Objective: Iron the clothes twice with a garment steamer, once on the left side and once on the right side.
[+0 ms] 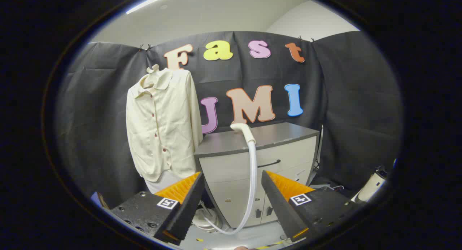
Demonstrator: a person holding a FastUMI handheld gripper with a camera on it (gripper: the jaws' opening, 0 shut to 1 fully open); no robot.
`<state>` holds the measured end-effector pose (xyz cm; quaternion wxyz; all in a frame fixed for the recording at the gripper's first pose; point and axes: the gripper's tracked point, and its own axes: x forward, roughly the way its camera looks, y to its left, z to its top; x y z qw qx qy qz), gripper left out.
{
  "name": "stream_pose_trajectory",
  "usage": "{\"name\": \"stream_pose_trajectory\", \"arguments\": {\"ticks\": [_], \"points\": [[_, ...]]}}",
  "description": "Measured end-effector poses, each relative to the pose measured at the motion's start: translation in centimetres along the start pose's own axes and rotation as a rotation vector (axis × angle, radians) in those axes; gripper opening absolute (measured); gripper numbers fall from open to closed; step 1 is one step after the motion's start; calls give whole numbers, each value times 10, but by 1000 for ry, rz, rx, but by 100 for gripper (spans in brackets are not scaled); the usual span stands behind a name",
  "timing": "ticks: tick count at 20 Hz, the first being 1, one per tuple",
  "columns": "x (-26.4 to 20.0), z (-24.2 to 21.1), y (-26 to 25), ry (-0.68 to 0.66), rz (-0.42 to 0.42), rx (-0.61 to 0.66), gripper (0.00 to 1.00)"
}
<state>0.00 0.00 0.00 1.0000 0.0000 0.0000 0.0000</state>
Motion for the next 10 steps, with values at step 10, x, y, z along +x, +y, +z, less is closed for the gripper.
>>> {"name": "stream_pose_trajectory", "arguments": {"ticks": [10], "points": [[30, 10, 9, -5, 40, -13, 97]]}}
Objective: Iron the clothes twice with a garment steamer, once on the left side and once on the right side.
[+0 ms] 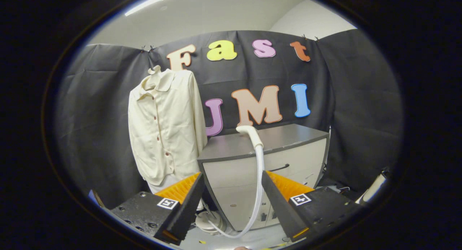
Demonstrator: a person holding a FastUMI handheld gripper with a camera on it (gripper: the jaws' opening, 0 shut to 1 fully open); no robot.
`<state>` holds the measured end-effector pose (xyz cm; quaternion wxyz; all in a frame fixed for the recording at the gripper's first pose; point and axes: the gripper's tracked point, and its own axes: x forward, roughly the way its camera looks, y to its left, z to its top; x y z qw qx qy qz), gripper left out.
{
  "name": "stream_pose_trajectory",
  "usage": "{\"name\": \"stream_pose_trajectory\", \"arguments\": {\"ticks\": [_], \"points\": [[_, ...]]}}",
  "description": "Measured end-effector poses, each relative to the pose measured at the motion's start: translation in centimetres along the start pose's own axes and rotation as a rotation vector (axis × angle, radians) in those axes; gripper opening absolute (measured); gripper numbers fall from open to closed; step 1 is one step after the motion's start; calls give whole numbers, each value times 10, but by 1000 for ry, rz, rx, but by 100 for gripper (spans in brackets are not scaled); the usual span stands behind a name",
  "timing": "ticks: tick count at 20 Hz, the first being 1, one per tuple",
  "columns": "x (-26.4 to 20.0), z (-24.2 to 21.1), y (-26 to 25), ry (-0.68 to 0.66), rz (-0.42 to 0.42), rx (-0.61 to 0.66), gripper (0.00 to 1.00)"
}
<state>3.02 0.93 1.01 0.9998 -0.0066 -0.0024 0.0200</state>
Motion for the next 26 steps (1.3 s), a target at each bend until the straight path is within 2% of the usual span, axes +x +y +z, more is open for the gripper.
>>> {"name": "stream_pose_trajectory", "arguments": {"ticks": [7, 17, 21, 26], "points": [[15, -9, 17, 32, 20, -20, 97], [26, -12, 9, 49, 14, -12, 97], [46, 3, -5, 42, 39, -1, 97], [92, 38, -29, 58, 61, 4, 97]]}}
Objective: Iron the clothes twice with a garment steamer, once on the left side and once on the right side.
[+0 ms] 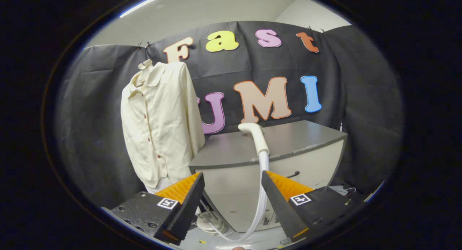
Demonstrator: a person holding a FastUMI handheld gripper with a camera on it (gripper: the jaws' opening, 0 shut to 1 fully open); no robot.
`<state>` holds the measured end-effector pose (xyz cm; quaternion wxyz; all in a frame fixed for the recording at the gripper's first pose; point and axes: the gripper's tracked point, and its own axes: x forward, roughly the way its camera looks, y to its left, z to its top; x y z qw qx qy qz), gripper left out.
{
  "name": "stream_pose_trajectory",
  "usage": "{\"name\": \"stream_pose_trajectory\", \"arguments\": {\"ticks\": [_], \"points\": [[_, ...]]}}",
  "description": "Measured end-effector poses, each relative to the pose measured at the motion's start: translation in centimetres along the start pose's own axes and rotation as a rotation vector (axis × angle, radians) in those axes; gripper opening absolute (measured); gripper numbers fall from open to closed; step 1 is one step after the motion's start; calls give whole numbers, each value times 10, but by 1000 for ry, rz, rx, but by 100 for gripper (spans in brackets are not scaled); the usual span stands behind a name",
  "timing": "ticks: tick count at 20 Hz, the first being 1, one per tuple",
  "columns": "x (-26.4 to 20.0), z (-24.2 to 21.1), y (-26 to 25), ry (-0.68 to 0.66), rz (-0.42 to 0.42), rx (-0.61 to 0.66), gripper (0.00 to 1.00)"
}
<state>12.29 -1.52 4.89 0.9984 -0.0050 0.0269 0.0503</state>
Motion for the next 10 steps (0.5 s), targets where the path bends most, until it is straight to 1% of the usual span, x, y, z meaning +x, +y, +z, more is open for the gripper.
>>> {"name": "stream_pose_trajectory", "arguments": {"ticks": [3, 7, 10], "points": [[39, 33, -15, 18, -6, -22, 97], [101, 88, -27, 17, -17, -46, 97], [157, 110, -28, 91, -20, -43, 97]]}}
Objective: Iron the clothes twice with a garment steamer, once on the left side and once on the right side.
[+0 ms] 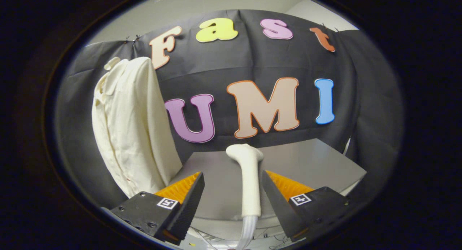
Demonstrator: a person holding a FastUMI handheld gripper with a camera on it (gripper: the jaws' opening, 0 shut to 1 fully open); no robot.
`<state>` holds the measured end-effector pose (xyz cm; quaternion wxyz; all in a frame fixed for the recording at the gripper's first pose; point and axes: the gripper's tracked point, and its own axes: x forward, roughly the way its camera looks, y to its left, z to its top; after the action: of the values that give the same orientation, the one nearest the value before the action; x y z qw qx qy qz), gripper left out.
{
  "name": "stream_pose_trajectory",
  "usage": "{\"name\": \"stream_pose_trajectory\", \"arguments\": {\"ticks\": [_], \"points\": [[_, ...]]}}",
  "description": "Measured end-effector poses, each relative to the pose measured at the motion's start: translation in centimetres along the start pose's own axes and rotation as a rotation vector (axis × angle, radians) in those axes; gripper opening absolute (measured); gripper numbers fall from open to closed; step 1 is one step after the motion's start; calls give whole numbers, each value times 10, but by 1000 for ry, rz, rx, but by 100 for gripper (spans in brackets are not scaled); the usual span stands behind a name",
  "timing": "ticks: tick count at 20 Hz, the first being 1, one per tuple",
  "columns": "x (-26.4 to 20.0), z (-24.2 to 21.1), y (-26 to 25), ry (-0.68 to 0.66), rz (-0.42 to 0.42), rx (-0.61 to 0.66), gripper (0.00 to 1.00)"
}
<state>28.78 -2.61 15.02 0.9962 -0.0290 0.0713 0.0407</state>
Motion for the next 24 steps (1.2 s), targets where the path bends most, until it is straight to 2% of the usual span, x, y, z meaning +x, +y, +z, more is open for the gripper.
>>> {"name": "stream_pose_trajectory", "arguments": {"ticks": [4, 8, 10, 11, 12, 13, 15, 16, 20, 24], "points": [[62, 12, -6, 130, -18, 2, 97], [93, 4, -16, 239, -72, 24, 96], [99, -2, -31, 291, -114, -1, 87], [90, 3, -31, 301, -99, 5, 78], [107, -5, -32, 308, -89, 3, 69], [109, -4, -32, 299, -77, -12, 60], [101, 2, -23, 266, -21, -4, 56], [99, 9, -22, 224, -21, -3, 54], [57, 36, -15, 75, -49, -66, 50], [9, 47, -7, 0, -107, -96, 49]]}}
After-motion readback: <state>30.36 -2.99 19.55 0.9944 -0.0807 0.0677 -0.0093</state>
